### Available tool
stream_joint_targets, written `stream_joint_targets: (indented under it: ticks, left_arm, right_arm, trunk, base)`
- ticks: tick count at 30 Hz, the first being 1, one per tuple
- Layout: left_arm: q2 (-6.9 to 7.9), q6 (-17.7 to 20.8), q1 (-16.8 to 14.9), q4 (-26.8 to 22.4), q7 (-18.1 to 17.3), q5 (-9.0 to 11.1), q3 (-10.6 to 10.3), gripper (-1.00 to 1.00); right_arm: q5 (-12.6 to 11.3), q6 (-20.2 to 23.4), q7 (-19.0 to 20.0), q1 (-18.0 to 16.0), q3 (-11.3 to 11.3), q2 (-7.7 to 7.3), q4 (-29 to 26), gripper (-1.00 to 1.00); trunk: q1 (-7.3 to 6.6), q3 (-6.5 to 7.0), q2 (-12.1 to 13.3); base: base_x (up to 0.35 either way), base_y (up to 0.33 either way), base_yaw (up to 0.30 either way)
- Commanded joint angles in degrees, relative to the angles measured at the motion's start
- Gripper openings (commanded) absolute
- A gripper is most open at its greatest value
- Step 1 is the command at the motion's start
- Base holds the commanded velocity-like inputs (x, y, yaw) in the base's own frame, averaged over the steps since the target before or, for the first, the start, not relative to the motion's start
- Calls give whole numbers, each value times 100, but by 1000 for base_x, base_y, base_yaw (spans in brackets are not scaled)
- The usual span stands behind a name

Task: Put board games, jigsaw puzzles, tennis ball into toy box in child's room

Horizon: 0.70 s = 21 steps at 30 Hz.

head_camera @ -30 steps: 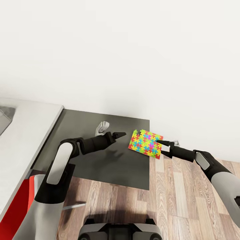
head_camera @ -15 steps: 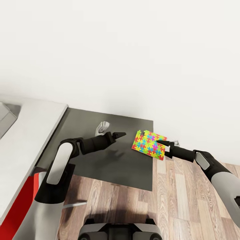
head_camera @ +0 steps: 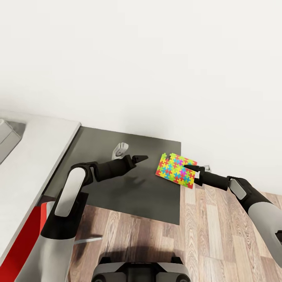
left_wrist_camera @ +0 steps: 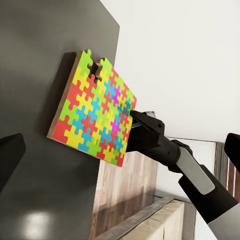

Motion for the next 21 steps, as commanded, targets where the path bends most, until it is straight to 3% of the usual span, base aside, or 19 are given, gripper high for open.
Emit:
stream_joint_targets:
  ticks: [1,10,11,21]
  left_arm:
    - [-2,13,-3,-5,60,57,2,100]
    - [-2,13,-3,-4,60,57,3,100]
    - [-3,13,-3,-4,60,57,3,100]
    - [3,13,-3,-4,60,57,3,100]
  right_arm:
    - [-48,18,6,-5,45,-8,3,100]
    - [-48,18,3,-4,51,-2,3,100]
    - [-46,18,1,-4,55,-2,3,-100]
    - [-43,4,-133,-4,69,-7,-4,-100]
  trunk:
    - [2,-5,-5]
    - [2,-5,-5]
    - [2,-5,-5]
    - [2,-5,-5]
  base:
    - [0,0,9]
    - [0,0,4]
    - [0,0,2]
    - [0,0,0]
